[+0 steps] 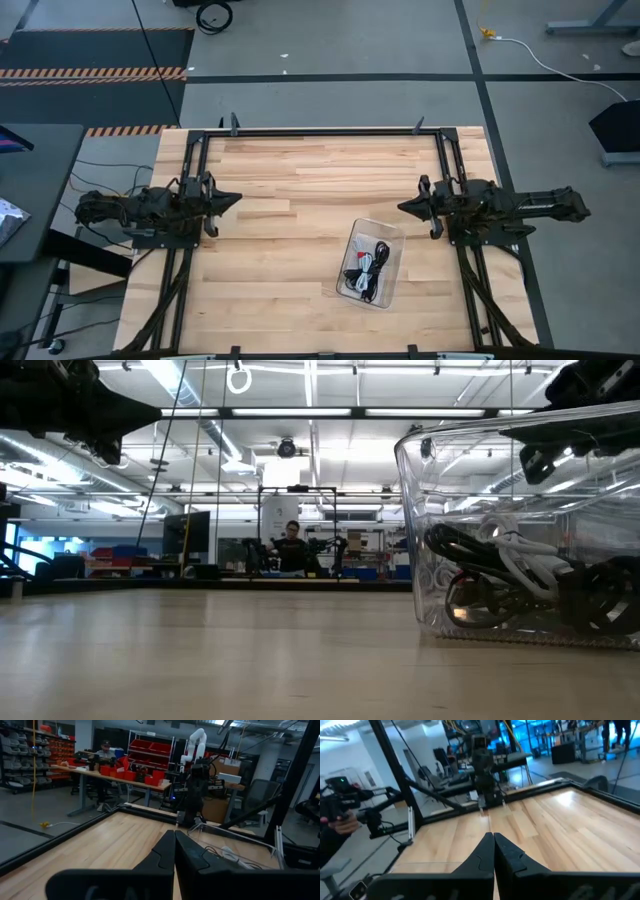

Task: Pick and place USB-C Cables
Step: Move the transparent bin to the center of the table

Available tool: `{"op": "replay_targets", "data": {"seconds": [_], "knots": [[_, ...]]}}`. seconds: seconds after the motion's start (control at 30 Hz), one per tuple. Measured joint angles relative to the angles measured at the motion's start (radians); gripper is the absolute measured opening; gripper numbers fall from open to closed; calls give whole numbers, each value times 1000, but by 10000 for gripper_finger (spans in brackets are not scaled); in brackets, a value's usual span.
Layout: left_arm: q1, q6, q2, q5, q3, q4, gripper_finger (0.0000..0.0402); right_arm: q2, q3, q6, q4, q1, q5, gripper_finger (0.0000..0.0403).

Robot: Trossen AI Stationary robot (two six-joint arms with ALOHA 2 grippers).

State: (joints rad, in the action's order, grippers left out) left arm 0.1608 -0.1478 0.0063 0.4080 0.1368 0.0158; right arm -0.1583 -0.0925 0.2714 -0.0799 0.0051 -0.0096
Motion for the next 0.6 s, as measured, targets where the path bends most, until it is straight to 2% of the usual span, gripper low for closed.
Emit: {"op": "replay_targets", "data": {"seconds": [0.13, 0.27, 0.4, 0.6], "knots": [[0, 2, 0, 0, 0, 0, 11, -64, -111, -2, 193, 0, 17, 2], [0, 31, 0, 0, 0, 0, 18, -193, -255, -3, 354, 18, 17, 2], [0, 81, 0, 0, 0, -3, 19, -400, -414, 10, 521, 53, 16, 2], [0, 52, 0, 0, 0, -3, 17, -759, -620, 43, 718, 96, 16, 7]]}}
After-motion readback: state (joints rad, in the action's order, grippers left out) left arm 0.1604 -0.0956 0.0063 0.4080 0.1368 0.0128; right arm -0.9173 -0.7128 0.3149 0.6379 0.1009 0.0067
